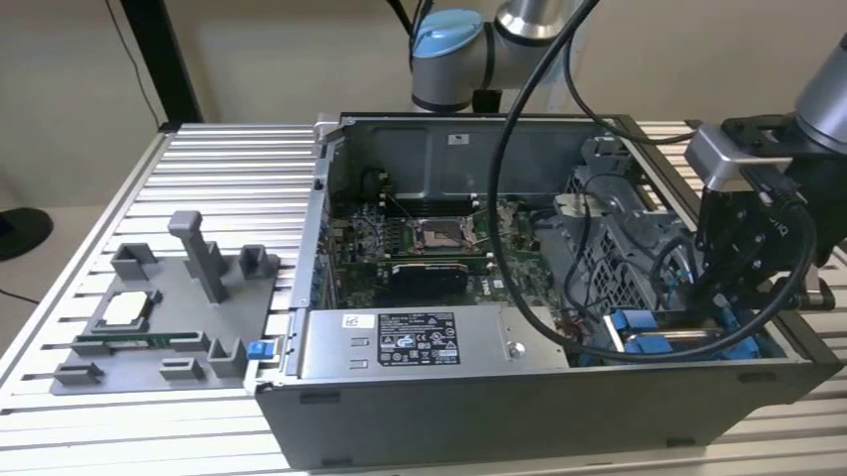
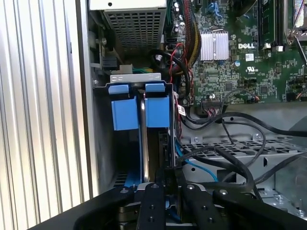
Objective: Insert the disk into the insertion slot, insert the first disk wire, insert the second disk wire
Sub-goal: 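Insert the first disk wire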
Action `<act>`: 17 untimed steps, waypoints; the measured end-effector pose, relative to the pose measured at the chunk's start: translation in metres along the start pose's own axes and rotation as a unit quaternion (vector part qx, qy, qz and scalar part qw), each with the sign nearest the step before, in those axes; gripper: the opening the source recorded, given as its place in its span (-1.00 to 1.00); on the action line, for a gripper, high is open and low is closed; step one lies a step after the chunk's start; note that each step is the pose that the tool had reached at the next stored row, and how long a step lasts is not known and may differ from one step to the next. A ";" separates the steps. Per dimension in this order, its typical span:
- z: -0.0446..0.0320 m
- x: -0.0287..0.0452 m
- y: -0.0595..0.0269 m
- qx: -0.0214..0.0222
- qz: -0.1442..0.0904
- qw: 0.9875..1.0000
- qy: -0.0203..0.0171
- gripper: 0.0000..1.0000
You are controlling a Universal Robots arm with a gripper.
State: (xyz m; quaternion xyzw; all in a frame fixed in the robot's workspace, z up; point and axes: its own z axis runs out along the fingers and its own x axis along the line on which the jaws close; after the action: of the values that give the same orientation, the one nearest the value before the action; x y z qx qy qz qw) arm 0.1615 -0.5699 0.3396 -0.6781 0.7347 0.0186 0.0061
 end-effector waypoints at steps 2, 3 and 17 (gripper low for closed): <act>0.0014 0.0001 0.0000 0.000 0.000 1.000 0.000 -1.00; 0.0028 -0.0001 -0.0001 0.000 0.000 1.000 -0.001 -1.00; 0.0099 0.0002 -0.0001 0.000 0.000 1.000 -0.001 1.00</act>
State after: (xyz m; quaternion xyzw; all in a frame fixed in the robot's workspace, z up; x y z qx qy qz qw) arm 0.1615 -0.5697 0.3296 -0.6781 0.7347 0.0195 0.0070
